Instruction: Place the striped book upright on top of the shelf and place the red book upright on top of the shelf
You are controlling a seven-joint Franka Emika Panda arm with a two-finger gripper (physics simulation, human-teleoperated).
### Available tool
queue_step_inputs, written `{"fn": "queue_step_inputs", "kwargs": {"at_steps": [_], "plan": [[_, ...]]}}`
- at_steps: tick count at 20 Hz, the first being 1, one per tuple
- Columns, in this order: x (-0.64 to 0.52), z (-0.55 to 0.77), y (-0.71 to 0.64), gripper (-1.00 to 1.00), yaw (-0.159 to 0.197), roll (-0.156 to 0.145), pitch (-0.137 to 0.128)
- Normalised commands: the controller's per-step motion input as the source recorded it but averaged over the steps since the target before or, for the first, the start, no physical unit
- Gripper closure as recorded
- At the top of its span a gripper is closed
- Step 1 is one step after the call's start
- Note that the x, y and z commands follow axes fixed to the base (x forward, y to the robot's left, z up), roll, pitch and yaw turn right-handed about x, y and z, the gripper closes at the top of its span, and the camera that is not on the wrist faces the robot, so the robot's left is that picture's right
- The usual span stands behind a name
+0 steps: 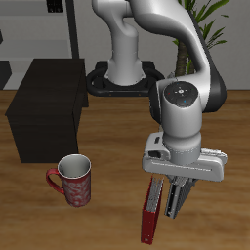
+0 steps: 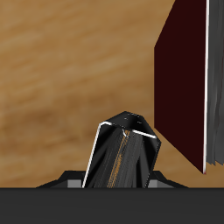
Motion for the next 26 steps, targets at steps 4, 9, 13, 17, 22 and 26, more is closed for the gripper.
{"fn": "queue_step_inputs", "kwargs": {"at_steps": [4,9,13,17,22,26], "plan": [[-0.07,0.19,0.04,1.0,0.014,0.015,-0.024],[-0.15,0.37,-0.01,1.0,0.025,0.008,-0.042],[-0.26,0.56,-0.03,1.0,0.017,0.017,-0.031],[-0.47,0.69,-0.06,1.0,0.091,0.034,-0.001],[-0.49,0.48,-0.13,1.0,0.053,0.006,-0.017],[-0.49,0.54,-0.29,1.0,0.023,-0.012,-0.05]]}}
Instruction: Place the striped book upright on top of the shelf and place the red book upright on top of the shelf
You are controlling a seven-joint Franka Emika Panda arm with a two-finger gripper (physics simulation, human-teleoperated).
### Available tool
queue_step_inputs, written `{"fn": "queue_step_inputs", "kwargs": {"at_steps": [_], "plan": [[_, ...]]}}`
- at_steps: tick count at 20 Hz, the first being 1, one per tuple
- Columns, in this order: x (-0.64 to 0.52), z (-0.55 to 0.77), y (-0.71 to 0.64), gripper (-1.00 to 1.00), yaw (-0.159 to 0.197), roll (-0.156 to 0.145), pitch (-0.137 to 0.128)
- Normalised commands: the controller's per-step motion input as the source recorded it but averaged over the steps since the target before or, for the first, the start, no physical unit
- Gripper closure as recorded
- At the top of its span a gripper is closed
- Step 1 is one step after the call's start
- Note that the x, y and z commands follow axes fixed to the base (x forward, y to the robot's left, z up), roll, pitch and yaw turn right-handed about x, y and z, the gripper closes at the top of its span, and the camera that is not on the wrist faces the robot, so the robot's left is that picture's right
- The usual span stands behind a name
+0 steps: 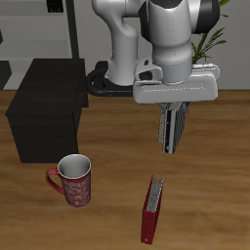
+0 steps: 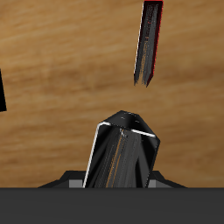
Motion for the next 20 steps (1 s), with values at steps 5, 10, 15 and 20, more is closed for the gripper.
{"fn": "queue_step_inputs", "kwargs": {"at_steps": [5,10,15,20], "plan": [[-0.29,0.41,-0.29,1.0,0.003,-0.037,-0.026],[-0.29,0.4,-0.49,1.0,0.019,-0.036,-0.046],[-0.29,0.29,-0.74,1.0,-0.001,-0.077,-0.007],[-0.36,0.28,-0.43,1.0,-0.015,0.016,-0.007]]}}
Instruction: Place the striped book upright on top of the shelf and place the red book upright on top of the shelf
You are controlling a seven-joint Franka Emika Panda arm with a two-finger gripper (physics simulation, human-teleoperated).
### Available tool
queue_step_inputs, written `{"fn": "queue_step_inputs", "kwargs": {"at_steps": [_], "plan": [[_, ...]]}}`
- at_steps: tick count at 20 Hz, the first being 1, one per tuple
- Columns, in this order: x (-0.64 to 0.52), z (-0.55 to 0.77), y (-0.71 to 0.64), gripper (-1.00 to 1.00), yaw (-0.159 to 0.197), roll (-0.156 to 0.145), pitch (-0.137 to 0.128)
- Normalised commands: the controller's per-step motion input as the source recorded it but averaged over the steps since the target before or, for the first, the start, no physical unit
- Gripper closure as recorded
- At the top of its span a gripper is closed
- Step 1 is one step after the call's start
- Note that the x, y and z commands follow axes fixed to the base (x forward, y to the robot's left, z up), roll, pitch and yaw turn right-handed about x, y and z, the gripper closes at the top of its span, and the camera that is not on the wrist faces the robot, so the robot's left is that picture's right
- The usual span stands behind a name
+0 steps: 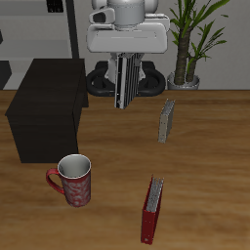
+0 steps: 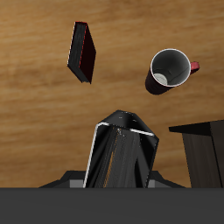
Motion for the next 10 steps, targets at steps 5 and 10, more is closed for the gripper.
{"fn": "queue_step_inputs", "kwargs": {"at_steps": [5,10], "plan": [[-0.44,0.23,-0.38,1.0,0.011,-0.001,-0.029],[-0.39,0.09,-0.41,1.0,-0.03,0.013,-0.045]]}}
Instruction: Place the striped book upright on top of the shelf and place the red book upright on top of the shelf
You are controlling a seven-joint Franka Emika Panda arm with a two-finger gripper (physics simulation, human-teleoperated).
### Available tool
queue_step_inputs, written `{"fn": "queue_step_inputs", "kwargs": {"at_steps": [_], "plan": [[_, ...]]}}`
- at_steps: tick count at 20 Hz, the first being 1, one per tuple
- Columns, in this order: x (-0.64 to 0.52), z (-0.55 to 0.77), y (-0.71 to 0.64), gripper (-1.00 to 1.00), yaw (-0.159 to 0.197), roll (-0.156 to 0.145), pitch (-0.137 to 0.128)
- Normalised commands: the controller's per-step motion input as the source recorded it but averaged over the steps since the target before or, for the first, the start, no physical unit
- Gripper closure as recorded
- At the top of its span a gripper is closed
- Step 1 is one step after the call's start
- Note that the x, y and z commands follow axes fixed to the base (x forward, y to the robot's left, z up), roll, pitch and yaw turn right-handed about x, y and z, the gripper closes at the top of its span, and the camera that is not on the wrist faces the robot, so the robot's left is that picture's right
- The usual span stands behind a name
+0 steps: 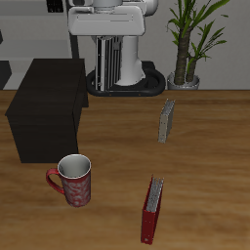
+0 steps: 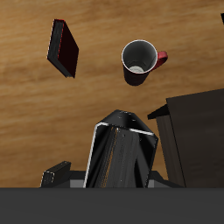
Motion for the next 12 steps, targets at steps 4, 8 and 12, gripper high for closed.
{"fn": "queue_step_inputs", "kwargs": {"at_steps": [4,8,12], "plan": [[-0.36,-0.03,-0.48,1.0,-0.054,-0.027,-0.002],[-0.49,0.12,-0.42,1.0,-0.03,-0.034,-0.04],[-0.36,0.11,-0.31,1.0,0.049,-0.001,-0.014]]}}
